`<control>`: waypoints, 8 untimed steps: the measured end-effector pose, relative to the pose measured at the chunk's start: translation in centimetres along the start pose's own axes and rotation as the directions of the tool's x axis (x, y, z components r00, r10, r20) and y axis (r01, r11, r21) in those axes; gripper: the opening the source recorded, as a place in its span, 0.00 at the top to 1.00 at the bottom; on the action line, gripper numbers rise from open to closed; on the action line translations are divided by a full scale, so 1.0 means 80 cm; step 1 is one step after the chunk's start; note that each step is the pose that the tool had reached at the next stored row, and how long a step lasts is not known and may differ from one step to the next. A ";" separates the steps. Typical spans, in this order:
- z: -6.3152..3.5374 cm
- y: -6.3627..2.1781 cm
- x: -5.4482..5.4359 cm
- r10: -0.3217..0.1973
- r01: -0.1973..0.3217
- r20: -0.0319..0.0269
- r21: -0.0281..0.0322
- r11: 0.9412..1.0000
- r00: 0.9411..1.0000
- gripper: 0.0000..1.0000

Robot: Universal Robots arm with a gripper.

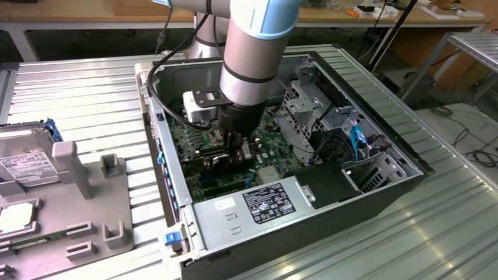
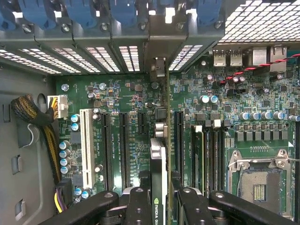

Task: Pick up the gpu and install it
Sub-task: 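Insert the gpu into the slot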

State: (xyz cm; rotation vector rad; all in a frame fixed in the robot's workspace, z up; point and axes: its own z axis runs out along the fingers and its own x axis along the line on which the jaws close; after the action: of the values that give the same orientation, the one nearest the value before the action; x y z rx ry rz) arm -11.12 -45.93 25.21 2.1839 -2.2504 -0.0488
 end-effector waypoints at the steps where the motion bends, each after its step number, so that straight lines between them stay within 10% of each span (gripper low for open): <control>1: 0.000 0.000 0.000 0.000 0.000 0.000 0.000 1.000 1.000 0.73; 8: 0.000 0.000 0.000 0.000 0.000 0.000 0.000 1.000 1.000 0.73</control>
State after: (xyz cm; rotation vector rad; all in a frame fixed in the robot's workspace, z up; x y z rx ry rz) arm -11.12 -45.93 25.21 2.1840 -2.2503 -0.0488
